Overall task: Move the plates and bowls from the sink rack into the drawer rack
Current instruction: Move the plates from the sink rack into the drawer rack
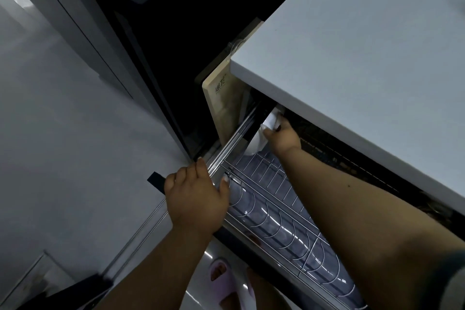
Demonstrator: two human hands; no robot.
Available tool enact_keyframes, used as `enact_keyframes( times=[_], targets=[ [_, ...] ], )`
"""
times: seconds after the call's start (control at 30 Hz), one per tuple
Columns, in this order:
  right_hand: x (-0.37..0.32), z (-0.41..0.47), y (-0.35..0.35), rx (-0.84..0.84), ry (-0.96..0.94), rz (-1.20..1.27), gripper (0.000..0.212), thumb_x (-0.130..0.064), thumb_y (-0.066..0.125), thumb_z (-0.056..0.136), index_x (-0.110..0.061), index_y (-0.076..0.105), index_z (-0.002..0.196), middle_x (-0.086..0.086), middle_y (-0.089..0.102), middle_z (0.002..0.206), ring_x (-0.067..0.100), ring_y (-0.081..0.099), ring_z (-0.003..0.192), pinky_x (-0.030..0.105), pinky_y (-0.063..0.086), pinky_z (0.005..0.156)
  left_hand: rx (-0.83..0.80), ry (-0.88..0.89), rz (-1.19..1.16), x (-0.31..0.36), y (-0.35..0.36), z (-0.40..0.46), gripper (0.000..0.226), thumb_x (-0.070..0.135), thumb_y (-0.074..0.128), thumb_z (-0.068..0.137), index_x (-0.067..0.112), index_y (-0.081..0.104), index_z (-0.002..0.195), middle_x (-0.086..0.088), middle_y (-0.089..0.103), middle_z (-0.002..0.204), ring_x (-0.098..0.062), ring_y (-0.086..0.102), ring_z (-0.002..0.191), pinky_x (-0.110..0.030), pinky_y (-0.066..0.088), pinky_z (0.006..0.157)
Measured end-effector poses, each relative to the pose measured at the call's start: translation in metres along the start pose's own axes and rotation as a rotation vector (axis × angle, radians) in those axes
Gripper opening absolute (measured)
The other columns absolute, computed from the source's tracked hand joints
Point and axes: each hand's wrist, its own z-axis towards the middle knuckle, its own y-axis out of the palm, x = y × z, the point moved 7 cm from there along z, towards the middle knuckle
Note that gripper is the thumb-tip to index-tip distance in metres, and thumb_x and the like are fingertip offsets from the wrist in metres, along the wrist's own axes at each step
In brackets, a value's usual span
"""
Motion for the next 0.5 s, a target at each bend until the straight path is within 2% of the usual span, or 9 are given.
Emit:
enact_keyframes(
  times=[0.1,0.17,0.23,0.3,0.37,0.5],
  targets=[
    [0.007,-0.025,-0.003,-0.006,-0.037,0.062,0.067,-0.036,0.064,0.088,-0.021,0.034,0.146,0.012,0.053,0.138,0.033,0.055,0.119,0.033,0.045,0.095,-0.033,0.023,0.017,0.001,0.002,-0.001,0.066,0.051,0.034,0.083,0.001,0.064,0.113,-0.012,0.07,0.095,-0.03,0.063,0.089,-0.04,0.033,0.085],
    [0.016,-0.045,-0.006,-0.004,-0.024,0.131,0.06,-0.033,0.068,0.086,-0.018,0.046,0.139,0.012,0.061,0.124,0.028,0.061,0.103,0.033,0.048,0.089,-0.014,0.041,0.025,0.002,0.002,-0.001,0.065,0.05,0.032,0.083,0.002,0.065,0.113,-0.012,0.07,0.093,-0.03,0.063,0.088,-0.04,0.033,0.085],
    [0.025,-0.068,-0.013,0.016,-0.012,0.2,0.04,-0.027,0.071,0.084,-0.015,0.06,0.12,0.004,0.064,0.103,0.021,0.059,0.087,0.031,0.049,0.081,-0.04,0.038,0.066,0.002,0.001,-0.002,0.065,0.05,0.029,0.086,0.006,0.06,0.12,-0.009,0.07,0.101,-0.026,0.061,0.095,-0.039,0.031,0.089],
    [0.038,-0.09,-0.02,0.057,0.008,0.277,0.011,-0.021,0.073,0.083,-0.016,0.066,0.089,0.001,0.063,0.083,0.017,0.056,0.074,0.028,0.047,0.07,-0.138,0.008,0.141,-0.001,0.006,-0.003,0.059,0.05,0.028,0.091,0.012,0.05,0.13,-0.002,0.065,0.113,-0.02,0.055,0.105,-0.037,0.029,0.096],
    [0.053,-0.107,-0.029,0.096,0.026,0.329,0.017,-0.019,0.074,0.081,-0.019,0.062,0.069,-0.002,0.062,0.068,0.015,0.054,0.064,0.026,0.044,0.064,-0.178,0.004,0.178,-0.003,0.008,-0.004,0.056,0.048,0.029,0.092,0.014,0.044,0.133,0.0,0.062,0.116,-0.018,0.052,0.108,-0.035,0.029,0.098],
    [0.079,-0.14,-0.053,0.166,0.059,0.408,0.027,-0.023,0.077,0.079,-0.018,0.058,0.061,-0.004,0.059,0.06,0.011,0.05,0.054,0.025,0.043,0.061,-0.194,0.006,0.188,-0.002,0.004,-0.005,0.043,0.04,0.032,0.092,0.013,0.048,0.122,0.001,0.064,0.11,-0.017,0.054,0.103,-0.033,0.029,0.095]
  ],
)
